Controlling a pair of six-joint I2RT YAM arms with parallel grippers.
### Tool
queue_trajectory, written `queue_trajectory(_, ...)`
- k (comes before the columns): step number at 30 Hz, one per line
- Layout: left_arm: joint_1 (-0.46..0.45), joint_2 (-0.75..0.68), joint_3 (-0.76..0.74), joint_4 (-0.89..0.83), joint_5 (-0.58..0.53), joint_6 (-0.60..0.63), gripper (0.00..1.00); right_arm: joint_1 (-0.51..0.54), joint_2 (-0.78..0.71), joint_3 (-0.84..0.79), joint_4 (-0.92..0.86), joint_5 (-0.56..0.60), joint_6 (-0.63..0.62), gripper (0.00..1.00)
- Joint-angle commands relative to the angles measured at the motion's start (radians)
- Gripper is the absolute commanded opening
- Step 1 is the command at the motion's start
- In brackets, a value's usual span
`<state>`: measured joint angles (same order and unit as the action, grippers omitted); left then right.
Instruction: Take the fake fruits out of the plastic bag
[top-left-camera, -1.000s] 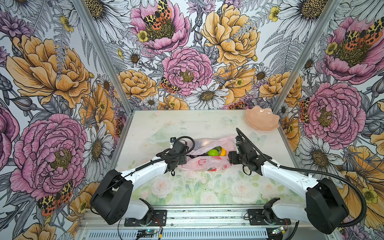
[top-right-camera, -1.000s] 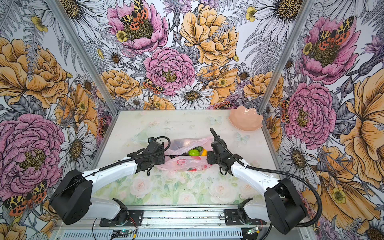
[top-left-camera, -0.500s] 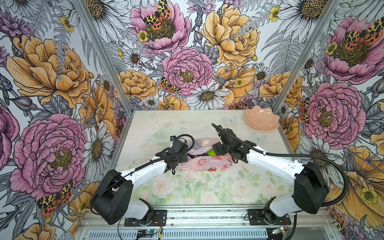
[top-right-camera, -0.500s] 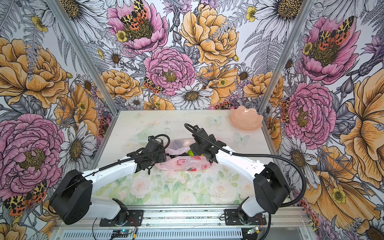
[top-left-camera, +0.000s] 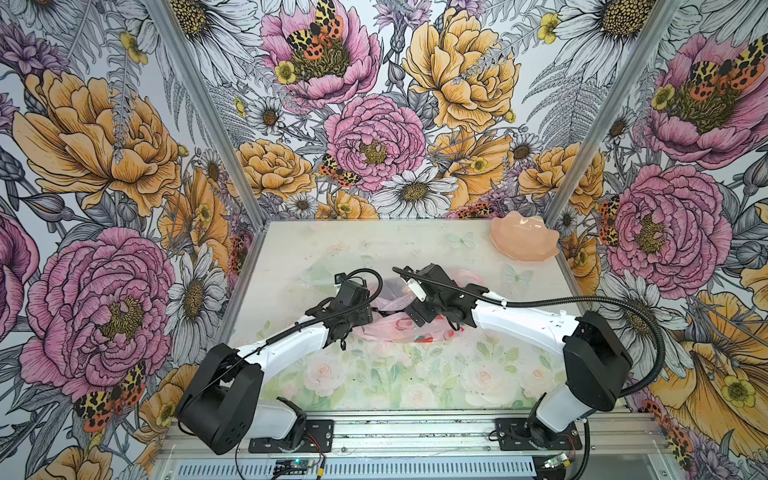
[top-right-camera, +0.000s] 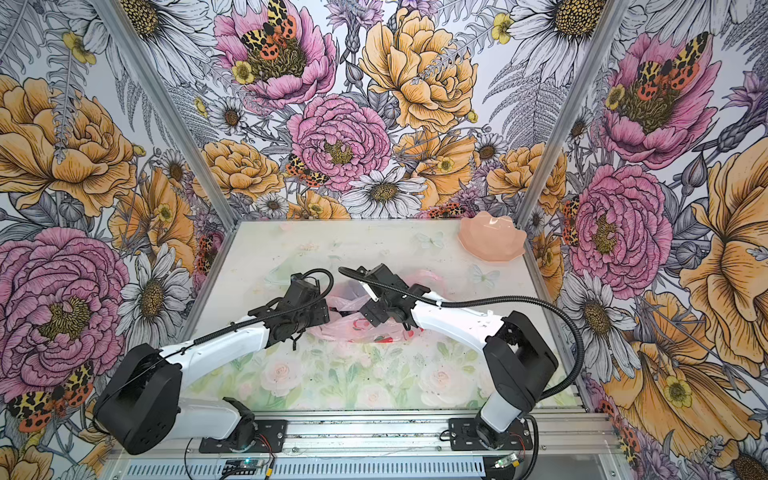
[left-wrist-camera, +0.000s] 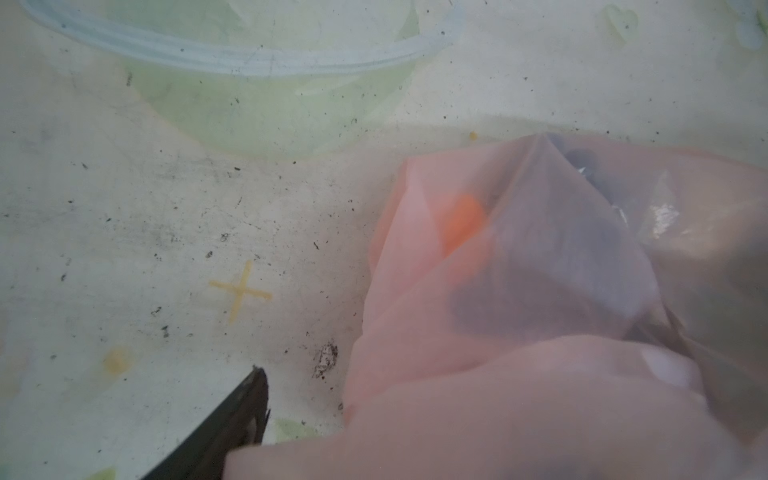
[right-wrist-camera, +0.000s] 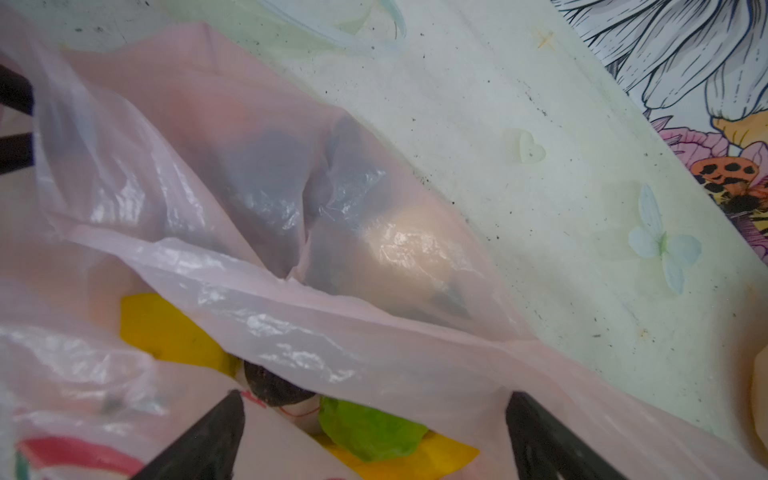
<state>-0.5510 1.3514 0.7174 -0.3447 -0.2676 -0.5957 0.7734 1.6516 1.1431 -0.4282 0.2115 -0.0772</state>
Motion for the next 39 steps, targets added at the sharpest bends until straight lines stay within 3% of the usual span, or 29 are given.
queue_trajectory(1,0.011,-0.028,-0.010,0.038,0.030,-0.007,0.79,0.008,0.066,0.044,0.036,0.105,-0.041,0.99)
queue_trajectory(3,0.008,-0.032,-0.013,0.037,0.036,-0.007,0.79,0.002,0.091,0.066,0.063,0.184,-0.022,0.99)
queue_trajectory(7,0.000,-0.040,-0.041,0.041,0.034,-0.018,0.79,-0.030,0.112,0.115,0.094,0.192,0.033,0.92)
queue_trajectory(14,-0.004,-0.049,-0.109,0.076,0.037,-0.027,0.79,-0.127,0.184,0.213,0.101,0.073,0.140,0.74)
queue_trajectory(21,-0.016,-0.070,-0.118,0.108,0.036,0.007,0.79,-0.215,0.360,0.373,0.101,-0.021,0.217,0.47)
queue_trajectory(28,-0.024,-0.051,-0.092,0.126,0.040,0.032,0.66,-0.232,0.467,0.504,0.094,-0.057,0.237,0.40)
queue_trajectory(31,-0.031,-0.037,-0.071,0.125,0.045,0.037,0.59,-0.232,0.456,0.522,0.071,-0.068,0.237,0.46)
queue_trajectory(35,-0.041,-0.024,-0.052,0.129,0.051,0.037,0.53,-0.224,0.336,0.441,0.051,-0.073,0.245,0.79)
queue_trajectory(39,-0.052,-0.005,-0.038,0.126,0.051,0.037,0.52,-0.196,0.162,0.284,0.043,-0.023,0.282,0.96)
